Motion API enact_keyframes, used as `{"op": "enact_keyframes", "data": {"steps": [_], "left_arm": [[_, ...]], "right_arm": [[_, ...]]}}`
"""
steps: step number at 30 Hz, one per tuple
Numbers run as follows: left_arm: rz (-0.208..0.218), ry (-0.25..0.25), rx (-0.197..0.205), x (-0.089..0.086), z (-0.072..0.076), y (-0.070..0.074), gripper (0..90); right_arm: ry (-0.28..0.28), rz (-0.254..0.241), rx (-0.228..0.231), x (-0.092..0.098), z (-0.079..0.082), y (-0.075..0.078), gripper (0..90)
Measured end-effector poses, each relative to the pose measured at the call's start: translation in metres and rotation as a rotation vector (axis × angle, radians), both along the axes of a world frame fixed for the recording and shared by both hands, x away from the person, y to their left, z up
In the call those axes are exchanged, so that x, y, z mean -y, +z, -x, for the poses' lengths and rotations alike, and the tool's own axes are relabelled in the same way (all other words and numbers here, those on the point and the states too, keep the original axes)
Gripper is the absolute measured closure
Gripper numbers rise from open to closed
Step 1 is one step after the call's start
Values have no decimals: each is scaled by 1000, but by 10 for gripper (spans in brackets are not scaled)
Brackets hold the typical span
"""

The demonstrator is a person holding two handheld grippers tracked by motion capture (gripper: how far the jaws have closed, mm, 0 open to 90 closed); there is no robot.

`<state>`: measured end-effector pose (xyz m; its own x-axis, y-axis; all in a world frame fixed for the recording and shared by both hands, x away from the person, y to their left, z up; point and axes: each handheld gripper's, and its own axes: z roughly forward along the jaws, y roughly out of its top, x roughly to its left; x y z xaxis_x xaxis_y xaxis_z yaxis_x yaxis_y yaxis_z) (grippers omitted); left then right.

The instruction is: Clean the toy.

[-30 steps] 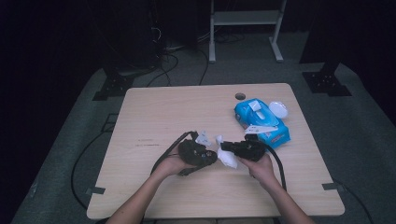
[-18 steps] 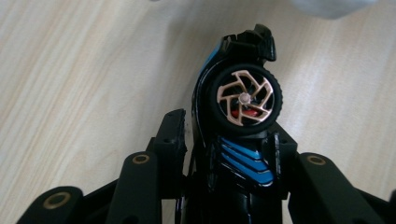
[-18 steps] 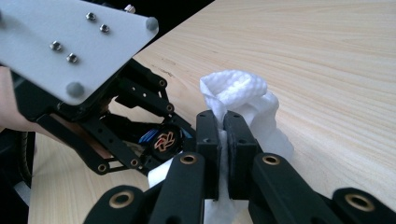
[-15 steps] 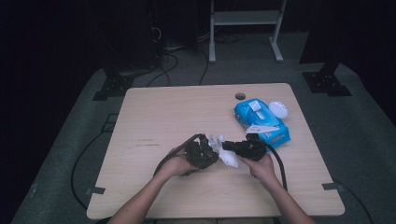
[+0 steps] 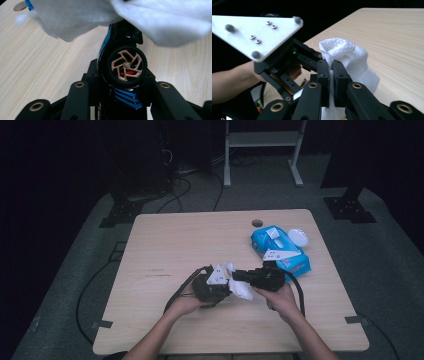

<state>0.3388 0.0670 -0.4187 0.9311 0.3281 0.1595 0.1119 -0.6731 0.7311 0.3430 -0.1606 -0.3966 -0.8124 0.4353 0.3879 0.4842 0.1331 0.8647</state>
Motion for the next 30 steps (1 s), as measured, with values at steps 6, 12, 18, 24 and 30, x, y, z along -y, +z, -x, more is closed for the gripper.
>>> {"op": "enact_keyframes", "data": {"steps": [6, 12, 18, 24, 30], "left_arm": [[46, 19, -15, -9, -2, -1, 627], [37, 4, -8, -6, -1, -2, 628], [28, -15, 10, 0, 3, 0, 629], [49, -11, 2, -6, 1, 1, 642], [46, -10, -4, -6, 0, -1, 644]], "right_arm": [[-29, 17, -43, 11, -6, -12, 854], [-7, -4, -62, 8, -7, -11, 854], [62, -16, -37, -11, -4, 2, 853], [-6, 1, -82, 6, -12, -15, 854], [-17, -20, -101, 5, -13, -20, 854]]}}
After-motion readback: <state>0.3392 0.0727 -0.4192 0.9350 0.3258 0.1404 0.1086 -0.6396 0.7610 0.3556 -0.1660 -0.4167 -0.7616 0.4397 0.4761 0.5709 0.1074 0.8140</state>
